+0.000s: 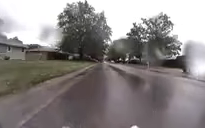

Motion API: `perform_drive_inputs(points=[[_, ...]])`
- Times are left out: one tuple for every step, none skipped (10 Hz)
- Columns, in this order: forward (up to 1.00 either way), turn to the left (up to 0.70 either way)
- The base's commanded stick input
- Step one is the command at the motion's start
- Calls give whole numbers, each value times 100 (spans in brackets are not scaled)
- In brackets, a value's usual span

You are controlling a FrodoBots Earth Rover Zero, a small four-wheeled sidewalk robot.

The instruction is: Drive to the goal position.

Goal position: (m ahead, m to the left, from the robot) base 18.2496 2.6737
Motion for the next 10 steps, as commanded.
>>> perform_drive_inputs(points=[[50,-1],[50,-1],[50,-1],[50,-1],[50,-1],[50,-1],[50,-1],[50,-1],[50,-1],[50,-1]])
